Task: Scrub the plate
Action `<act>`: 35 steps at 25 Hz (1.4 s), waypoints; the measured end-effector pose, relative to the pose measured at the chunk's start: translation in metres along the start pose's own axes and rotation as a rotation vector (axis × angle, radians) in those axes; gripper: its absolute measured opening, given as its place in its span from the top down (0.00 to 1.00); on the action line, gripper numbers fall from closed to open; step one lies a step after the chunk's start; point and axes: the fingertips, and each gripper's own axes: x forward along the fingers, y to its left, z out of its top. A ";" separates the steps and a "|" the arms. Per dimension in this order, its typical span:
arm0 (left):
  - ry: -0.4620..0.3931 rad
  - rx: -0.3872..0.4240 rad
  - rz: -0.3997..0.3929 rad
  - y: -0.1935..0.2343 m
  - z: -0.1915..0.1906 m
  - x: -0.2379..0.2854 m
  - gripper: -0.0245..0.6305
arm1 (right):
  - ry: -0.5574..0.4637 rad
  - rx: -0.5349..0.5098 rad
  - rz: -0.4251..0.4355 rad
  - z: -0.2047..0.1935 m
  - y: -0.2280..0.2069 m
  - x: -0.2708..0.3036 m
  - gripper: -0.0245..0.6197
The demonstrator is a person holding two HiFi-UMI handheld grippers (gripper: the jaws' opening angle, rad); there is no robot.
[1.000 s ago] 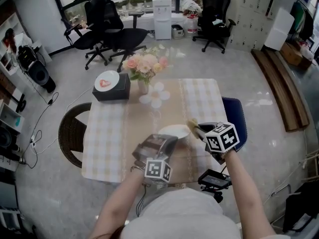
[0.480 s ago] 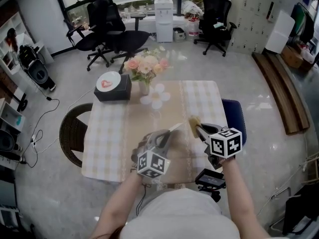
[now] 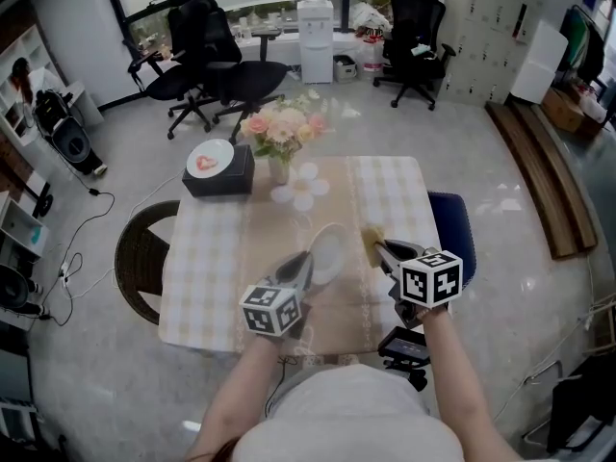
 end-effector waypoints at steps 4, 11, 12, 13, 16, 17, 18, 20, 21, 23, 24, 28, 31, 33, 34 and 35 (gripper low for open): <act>-0.030 -0.222 0.001 0.011 -0.011 -0.003 0.93 | -0.015 -0.010 -0.015 0.002 0.001 0.001 0.90; -0.071 -0.523 0.005 0.029 -0.035 -0.009 0.93 | -0.017 -0.014 -0.022 -0.004 -0.003 0.008 0.90; -0.067 -0.543 0.005 0.029 -0.039 -0.009 0.93 | -0.015 -0.017 -0.018 -0.005 -0.003 0.009 0.90; -0.066 -0.562 0.006 0.030 -0.041 -0.009 0.93 | -0.012 -0.022 -0.013 -0.006 -0.002 0.010 0.90; -0.089 -0.622 0.002 0.033 -0.047 -0.010 0.93 | -0.011 -0.037 0.001 -0.009 0.001 0.012 0.90; -0.101 -0.639 -0.001 0.034 -0.048 -0.010 0.93 | -0.013 -0.040 0.002 -0.010 0.001 0.013 0.90; -0.109 -0.650 -0.001 0.035 -0.049 -0.010 0.93 | -0.015 -0.041 0.001 -0.011 0.002 0.013 0.90; -0.117 -0.662 0.001 0.037 -0.052 -0.010 0.93 | -0.018 -0.045 0.000 -0.014 0.003 0.015 0.90; -0.121 -0.667 0.001 0.039 -0.053 -0.011 0.93 | -0.020 -0.049 0.001 -0.016 0.004 0.016 0.90; -0.134 -0.682 -0.006 0.041 -0.054 -0.011 0.93 | -0.022 -0.059 0.004 -0.020 0.006 0.018 0.90; -0.140 -0.688 -0.009 0.041 -0.054 -0.011 0.93 | -0.023 -0.066 0.005 -0.022 0.007 0.019 0.90; -0.131 -0.668 -0.024 0.038 -0.054 -0.010 0.93 | -0.014 -0.089 -0.009 -0.032 0.012 0.019 0.90; -0.122 -0.649 -0.017 0.037 -0.054 -0.009 0.93 | -0.018 -0.084 -0.014 -0.033 0.013 0.018 0.90; -0.125 -0.655 -0.012 0.038 -0.054 -0.009 0.93 | -0.025 -0.071 -0.022 -0.032 0.011 0.018 0.90; -0.125 -0.656 -0.010 0.038 -0.054 -0.009 0.93 | -0.023 -0.066 -0.027 -0.033 0.010 0.018 0.90; -0.124 -0.653 -0.007 0.038 -0.054 -0.009 0.93 | -0.016 -0.066 -0.031 -0.034 0.010 0.019 0.90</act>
